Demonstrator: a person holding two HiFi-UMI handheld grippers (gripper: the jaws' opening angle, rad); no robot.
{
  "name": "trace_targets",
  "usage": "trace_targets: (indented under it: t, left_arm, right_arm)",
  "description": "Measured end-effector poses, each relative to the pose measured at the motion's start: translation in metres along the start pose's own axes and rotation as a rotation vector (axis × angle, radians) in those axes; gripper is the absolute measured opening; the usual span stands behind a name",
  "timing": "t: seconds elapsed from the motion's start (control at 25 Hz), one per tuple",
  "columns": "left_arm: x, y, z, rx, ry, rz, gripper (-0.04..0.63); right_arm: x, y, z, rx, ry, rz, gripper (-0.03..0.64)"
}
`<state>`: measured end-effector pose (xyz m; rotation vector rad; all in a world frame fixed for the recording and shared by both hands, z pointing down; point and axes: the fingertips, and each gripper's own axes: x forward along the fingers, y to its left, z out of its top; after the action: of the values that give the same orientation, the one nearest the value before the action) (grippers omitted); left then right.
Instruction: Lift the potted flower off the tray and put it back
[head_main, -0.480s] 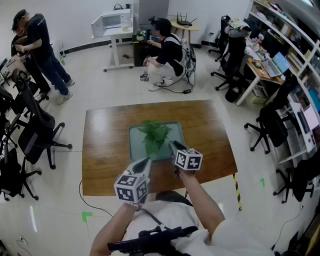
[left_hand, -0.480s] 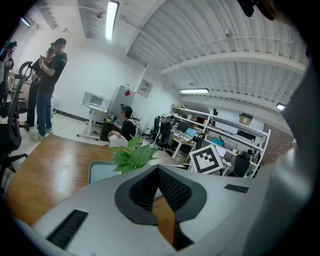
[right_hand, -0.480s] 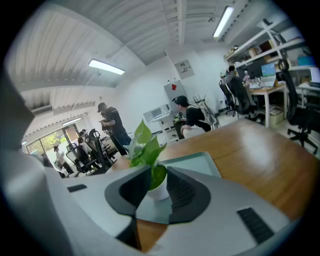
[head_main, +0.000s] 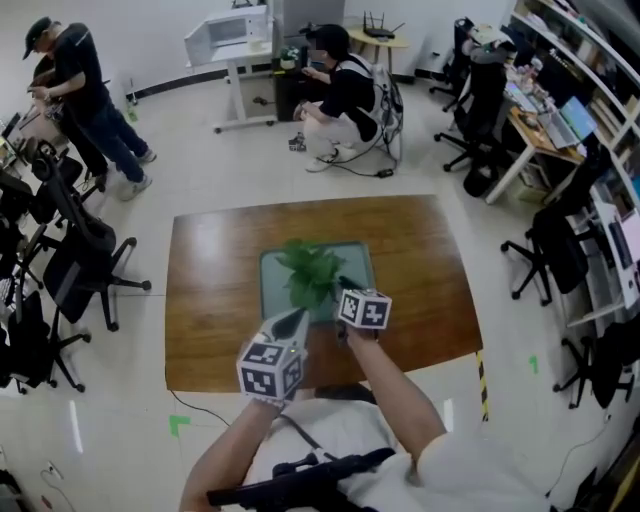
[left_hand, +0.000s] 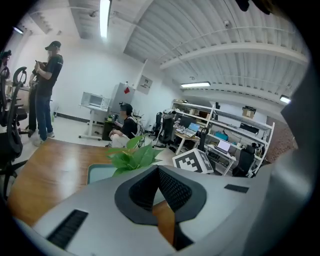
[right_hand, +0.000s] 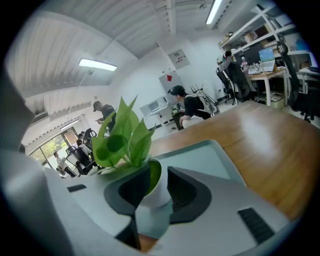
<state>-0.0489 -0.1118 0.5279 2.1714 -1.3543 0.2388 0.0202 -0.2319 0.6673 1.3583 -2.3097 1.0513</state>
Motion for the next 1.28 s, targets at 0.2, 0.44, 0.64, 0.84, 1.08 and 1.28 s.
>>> trace_targets:
  t: [0.2, 0.44, 0.64, 0.84, 1.08, 1.28]
  left_arm:
    - [0.017, 0.007, 0.002, 0.001, 0.021, 0.015, -0.005]
    - [0.014, 0.006, 0.005, -0.02, 0.014, 0.016, -0.005]
    - [0.008, 0.013, 0.004, -0.048, 0.003, 0.031, -0.005]
    - [-0.002, 0.019, 0.008, -0.069, -0.019, 0.03, -0.005]
    - [0.005, 0.011, 0.017, -0.067, -0.033, -0.004, -0.005]
    - [0.022, -0.008, 0.015, -0.058, -0.017, -0.038, -0.005]
  right_arm:
    - [0.017, 0.001, -0.005, 0.01, 0.018, -0.022, 0.129]
    - [0.022, -0.001, -0.007, 0.013, 0.022, -0.042, 0.073]
    - [0.02, -0.006, 0.0, 0.013, 0.011, -0.057, 0.041]
    - [0.009, -0.013, 0.012, 0.032, -0.019, -0.073, 0.038]
    - [-0.022, -0.06, 0.056, 0.062, -0.103, -0.158, 0.038]
    - [-0.055, -0.124, 0.085, 0.099, -0.156, -0.252, 0.038]
